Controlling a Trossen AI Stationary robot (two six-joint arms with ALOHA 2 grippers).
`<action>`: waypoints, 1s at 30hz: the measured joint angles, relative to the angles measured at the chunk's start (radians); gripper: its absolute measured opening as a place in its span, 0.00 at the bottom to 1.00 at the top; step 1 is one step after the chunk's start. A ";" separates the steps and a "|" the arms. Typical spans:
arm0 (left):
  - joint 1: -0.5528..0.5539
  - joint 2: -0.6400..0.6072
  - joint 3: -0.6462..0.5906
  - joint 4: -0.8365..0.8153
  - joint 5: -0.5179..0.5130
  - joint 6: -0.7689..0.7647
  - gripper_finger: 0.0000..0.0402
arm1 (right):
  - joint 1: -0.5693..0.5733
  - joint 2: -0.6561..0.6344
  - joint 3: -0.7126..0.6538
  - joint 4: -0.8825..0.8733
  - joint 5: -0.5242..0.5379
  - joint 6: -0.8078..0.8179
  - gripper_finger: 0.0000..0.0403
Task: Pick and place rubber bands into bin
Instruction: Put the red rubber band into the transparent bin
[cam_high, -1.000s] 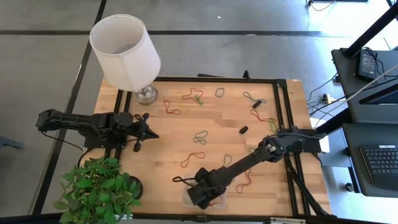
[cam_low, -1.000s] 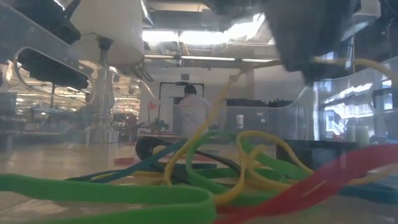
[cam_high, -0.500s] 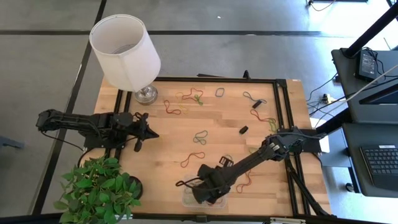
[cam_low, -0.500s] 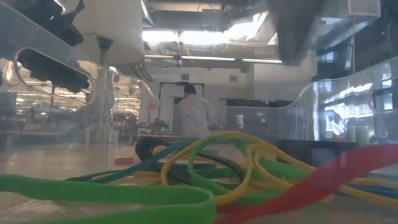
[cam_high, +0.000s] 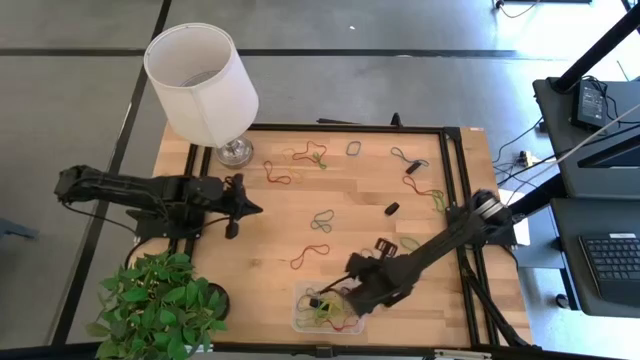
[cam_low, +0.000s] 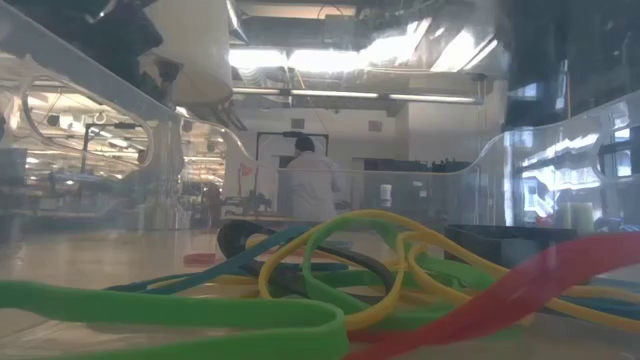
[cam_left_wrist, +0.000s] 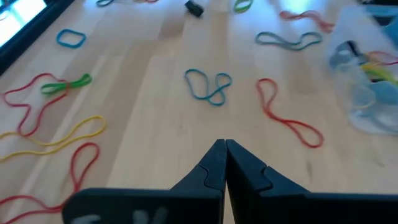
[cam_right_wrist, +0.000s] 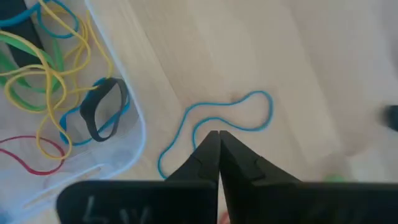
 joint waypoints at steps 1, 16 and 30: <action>-0.005 0.028 0.015 0.001 -0.017 0.000 0.01 | 0.003 -0.040 -0.068 0.064 0.000 0.000 0.02; -0.036 0.444 0.290 -0.052 -0.176 -0.008 0.01 | 0.014 -0.682 -0.912 0.786 0.002 -0.106 0.01; 0.115 0.819 0.654 -0.129 -0.201 0.151 0.01 | 0.010 -0.860 -1.190 0.896 0.001 0.051 0.04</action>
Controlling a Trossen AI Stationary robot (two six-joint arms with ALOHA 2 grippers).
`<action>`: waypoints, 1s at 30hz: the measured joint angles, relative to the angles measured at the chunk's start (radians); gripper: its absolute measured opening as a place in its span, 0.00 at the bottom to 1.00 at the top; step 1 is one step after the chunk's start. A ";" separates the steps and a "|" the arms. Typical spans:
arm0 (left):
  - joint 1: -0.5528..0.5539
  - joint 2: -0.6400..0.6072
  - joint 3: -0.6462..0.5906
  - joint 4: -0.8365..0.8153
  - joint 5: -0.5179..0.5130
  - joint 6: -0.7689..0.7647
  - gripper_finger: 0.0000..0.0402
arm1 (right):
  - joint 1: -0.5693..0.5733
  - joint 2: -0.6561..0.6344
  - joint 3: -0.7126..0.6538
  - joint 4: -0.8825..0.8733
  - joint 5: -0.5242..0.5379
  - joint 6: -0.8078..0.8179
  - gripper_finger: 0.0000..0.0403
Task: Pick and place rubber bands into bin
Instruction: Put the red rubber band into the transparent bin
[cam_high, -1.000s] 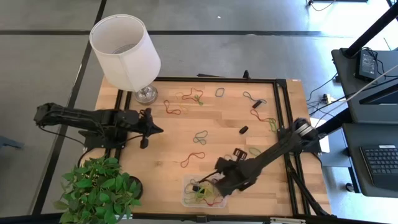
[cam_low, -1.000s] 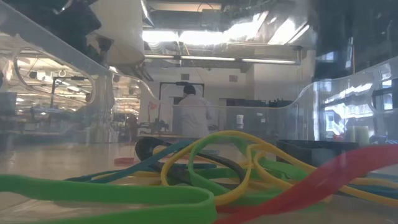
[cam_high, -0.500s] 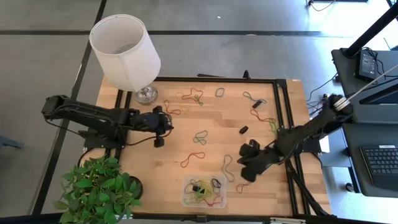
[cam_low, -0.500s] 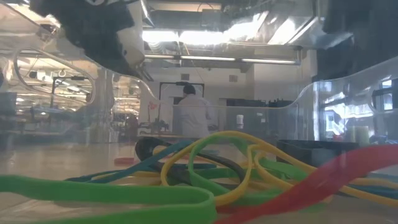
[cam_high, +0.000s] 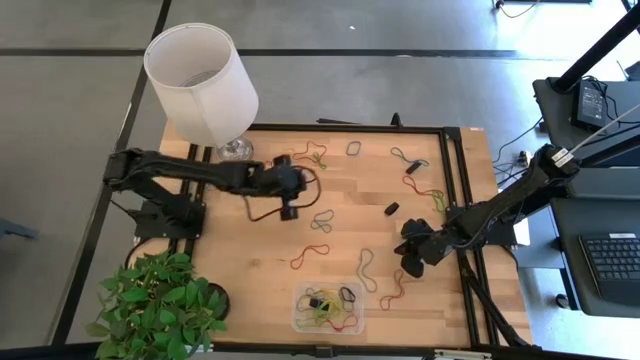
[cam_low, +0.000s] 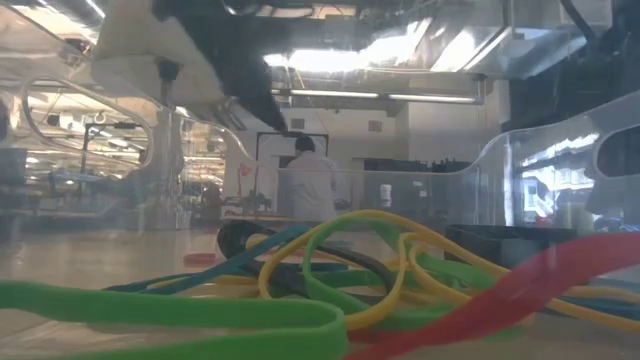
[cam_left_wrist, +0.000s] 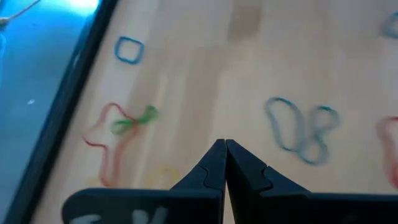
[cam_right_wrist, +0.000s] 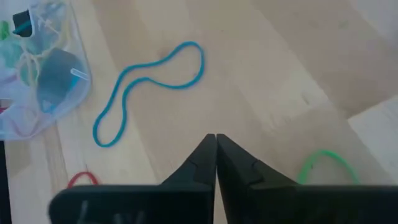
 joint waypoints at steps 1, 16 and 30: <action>0.019 0.033 0.033 -0.001 0.003 0.021 0.01 | 0.000 0.000 0.000 0.002 0.000 0.000 0.03; 0.376 0.375 0.351 -0.346 0.193 0.113 0.32 | -0.002 0.004 0.001 0.060 0.242 0.003 0.03; 0.547 0.400 0.351 -0.334 0.244 0.220 0.43 | -0.107 0.004 0.001 0.059 0.272 -0.005 0.03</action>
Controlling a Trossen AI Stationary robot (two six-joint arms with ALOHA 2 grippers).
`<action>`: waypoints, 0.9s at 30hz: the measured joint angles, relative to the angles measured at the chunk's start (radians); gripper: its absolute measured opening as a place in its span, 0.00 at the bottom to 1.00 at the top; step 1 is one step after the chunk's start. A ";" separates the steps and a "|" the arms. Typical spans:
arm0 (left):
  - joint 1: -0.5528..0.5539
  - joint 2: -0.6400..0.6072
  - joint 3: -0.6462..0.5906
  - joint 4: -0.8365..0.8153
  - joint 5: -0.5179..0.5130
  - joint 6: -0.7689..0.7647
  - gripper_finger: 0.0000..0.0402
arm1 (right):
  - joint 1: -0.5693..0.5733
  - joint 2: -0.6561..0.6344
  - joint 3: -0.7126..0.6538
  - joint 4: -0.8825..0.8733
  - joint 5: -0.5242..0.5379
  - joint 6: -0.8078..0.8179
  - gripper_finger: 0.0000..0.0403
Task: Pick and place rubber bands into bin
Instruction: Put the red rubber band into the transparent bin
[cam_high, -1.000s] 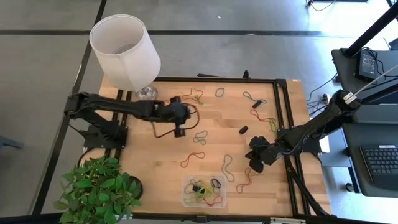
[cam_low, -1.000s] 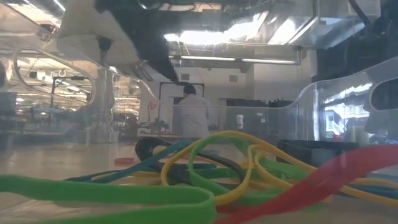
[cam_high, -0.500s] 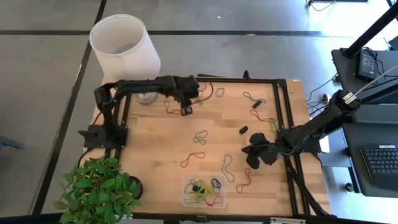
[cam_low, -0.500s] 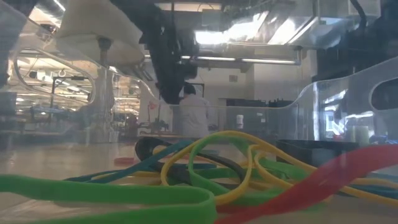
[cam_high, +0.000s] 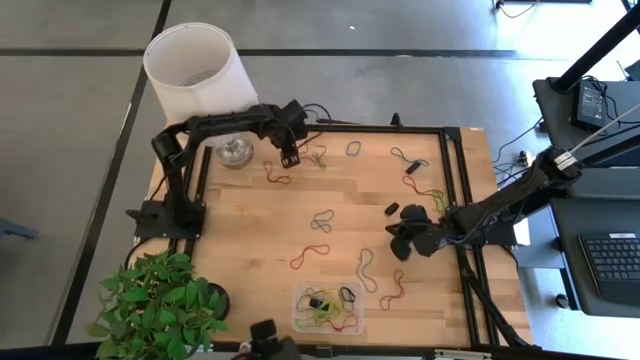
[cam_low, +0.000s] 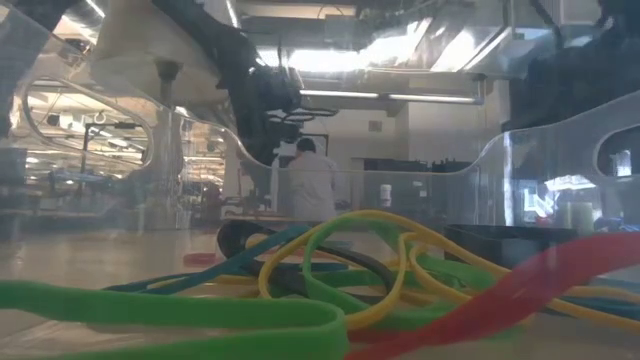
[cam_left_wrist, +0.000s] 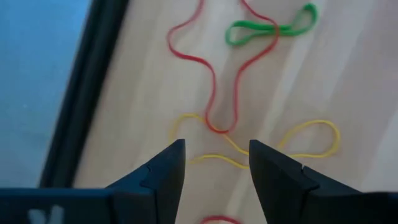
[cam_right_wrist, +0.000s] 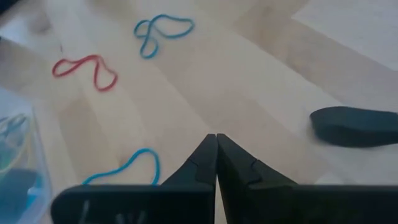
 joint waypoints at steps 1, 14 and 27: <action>0.005 0.002 0.000 0.012 0.000 0.010 0.43 | -0.009 0.000 0.000 0.000 0.000 0.000 0.03; -0.014 0.135 -0.001 0.082 0.019 0.040 0.43 | -0.077 0.000 0.000 0.023 -0.001 0.000 0.03; -0.078 0.214 0.004 0.126 -0.008 0.094 0.28 | -0.078 0.000 0.001 0.038 -0.003 0.000 0.03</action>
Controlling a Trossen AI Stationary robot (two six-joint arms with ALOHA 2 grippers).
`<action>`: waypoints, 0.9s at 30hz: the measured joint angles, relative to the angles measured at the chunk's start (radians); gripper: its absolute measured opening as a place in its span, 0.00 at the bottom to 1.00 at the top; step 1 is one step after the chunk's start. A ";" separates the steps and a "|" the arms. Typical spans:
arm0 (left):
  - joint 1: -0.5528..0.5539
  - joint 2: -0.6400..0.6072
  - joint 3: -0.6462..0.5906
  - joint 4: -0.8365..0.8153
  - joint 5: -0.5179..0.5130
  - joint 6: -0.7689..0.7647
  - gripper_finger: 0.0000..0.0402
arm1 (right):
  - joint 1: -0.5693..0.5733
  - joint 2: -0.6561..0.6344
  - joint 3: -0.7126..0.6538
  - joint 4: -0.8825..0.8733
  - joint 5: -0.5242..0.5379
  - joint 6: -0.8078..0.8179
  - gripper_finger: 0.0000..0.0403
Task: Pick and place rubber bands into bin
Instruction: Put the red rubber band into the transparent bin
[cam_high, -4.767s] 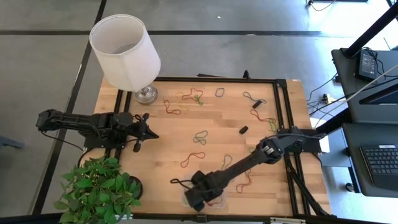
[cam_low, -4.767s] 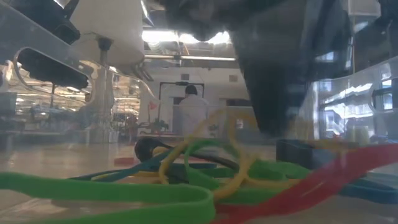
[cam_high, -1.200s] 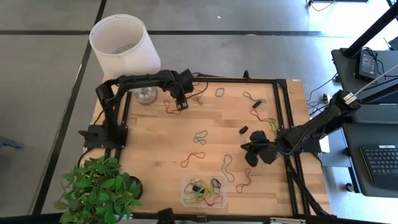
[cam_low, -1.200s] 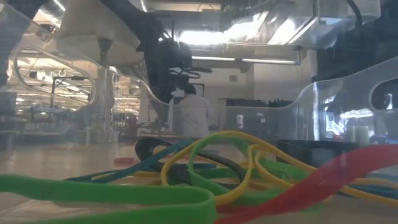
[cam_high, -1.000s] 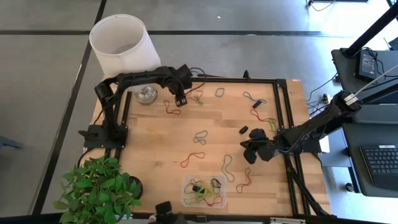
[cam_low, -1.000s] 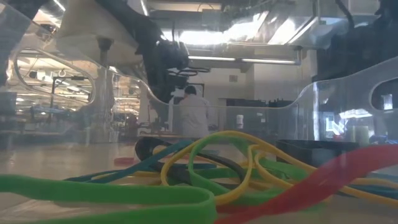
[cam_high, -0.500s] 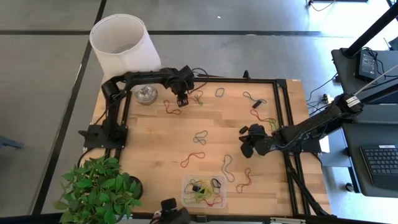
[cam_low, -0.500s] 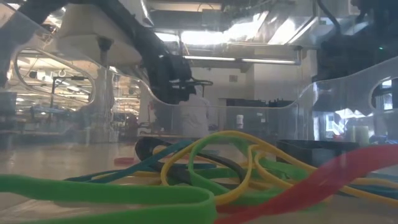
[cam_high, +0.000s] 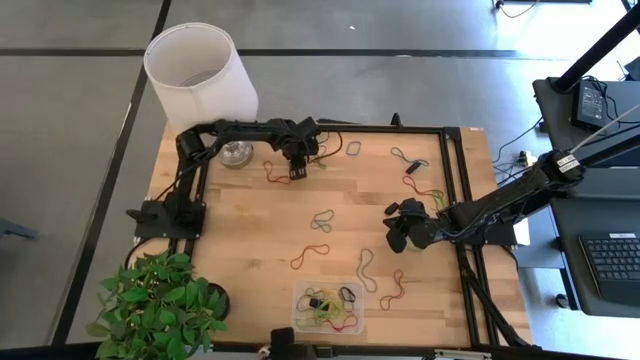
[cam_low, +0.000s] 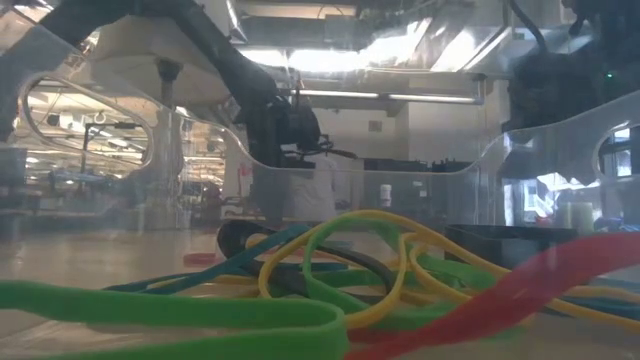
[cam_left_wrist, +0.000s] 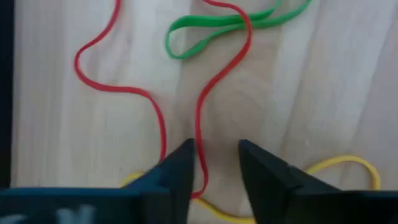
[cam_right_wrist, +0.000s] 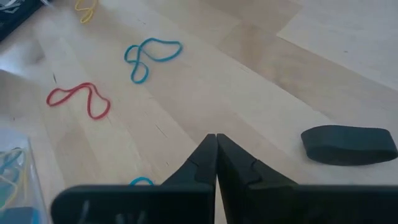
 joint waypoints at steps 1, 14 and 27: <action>-0.006 -0.004 0.000 -0.001 -0.006 0.000 0.23 | 0.000 0.000 0.000 0.000 0.000 0.000 0.03; -0.167 -0.168 0.085 -0.205 -0.157 -0.117 0.01 | 0.000 0.000 0.000 -0.001 -0.029 -0.011 0.03; -0.482 -0.239 0.360 -0.379 -0.292 -0.534 0.01 | 0.170 -0.005 0.000 -0.033 -0.169 -0.134 0.01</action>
